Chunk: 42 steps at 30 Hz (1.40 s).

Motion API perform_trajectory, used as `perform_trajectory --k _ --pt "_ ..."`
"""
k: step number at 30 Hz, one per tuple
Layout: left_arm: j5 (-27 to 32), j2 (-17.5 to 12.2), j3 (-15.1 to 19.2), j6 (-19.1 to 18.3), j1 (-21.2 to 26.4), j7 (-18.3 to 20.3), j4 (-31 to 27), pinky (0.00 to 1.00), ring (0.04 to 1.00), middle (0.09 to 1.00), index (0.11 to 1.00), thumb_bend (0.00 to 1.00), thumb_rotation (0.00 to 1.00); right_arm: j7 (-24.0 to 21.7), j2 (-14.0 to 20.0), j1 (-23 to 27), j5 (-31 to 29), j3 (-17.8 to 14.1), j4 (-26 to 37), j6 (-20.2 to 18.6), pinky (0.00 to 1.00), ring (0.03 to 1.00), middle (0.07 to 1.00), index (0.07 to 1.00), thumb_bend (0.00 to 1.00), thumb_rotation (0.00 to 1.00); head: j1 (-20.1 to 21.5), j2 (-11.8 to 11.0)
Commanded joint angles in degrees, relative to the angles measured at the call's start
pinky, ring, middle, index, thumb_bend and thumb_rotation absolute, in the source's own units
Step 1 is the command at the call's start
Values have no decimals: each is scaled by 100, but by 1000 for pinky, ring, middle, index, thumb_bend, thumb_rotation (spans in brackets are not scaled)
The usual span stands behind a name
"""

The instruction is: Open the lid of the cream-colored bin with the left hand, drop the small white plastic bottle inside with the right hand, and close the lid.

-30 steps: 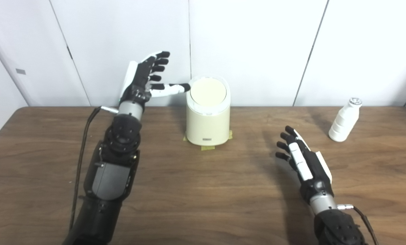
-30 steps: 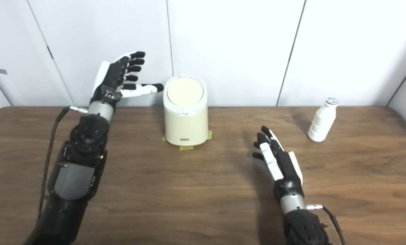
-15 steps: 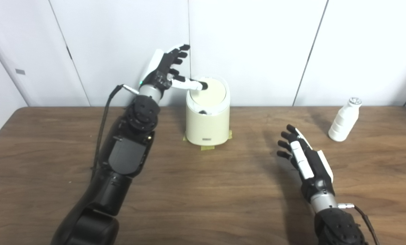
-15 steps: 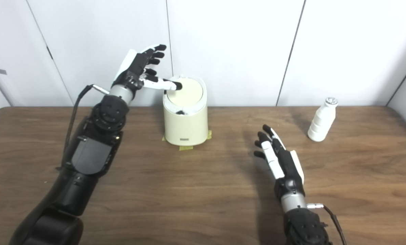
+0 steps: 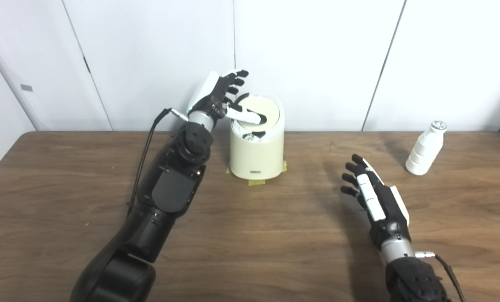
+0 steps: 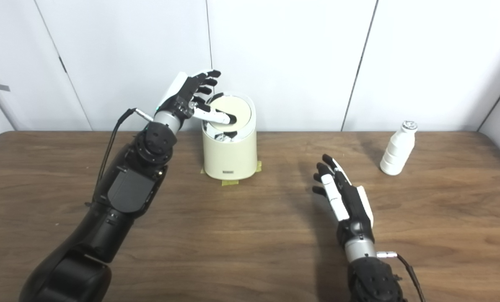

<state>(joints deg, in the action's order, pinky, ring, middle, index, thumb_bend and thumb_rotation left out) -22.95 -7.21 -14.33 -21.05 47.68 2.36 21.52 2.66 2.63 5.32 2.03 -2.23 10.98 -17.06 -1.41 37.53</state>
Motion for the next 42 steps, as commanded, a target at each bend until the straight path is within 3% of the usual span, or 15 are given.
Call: perform_trajectory --k 1,18,36,42 --pt "-177 -27 -30 199 448 -132 3 679 804 856 896 934 71 18 -31 245 23 8 191 224 776 850 886 906 544 847 1 13" --pt "-926 -238 -481 451 438 -166 36 690 805 835 874 902 60 -20 -8 210 1 25 285 166 766 847 887 915 520 843 -31 54" --pt "-1244 -311 -628 740 387 -75 119 747 849 853 870 912 5 -29 -19 219 -107 -20 287 185 780 847 886 904 546 812 -59 77" --pt "-1311 -285 -679 728 383 -45 228 702 817 840 857 946 2 -24 -16 214 -135 -40 279 231 789 849 887 902 551 806 -48 86"
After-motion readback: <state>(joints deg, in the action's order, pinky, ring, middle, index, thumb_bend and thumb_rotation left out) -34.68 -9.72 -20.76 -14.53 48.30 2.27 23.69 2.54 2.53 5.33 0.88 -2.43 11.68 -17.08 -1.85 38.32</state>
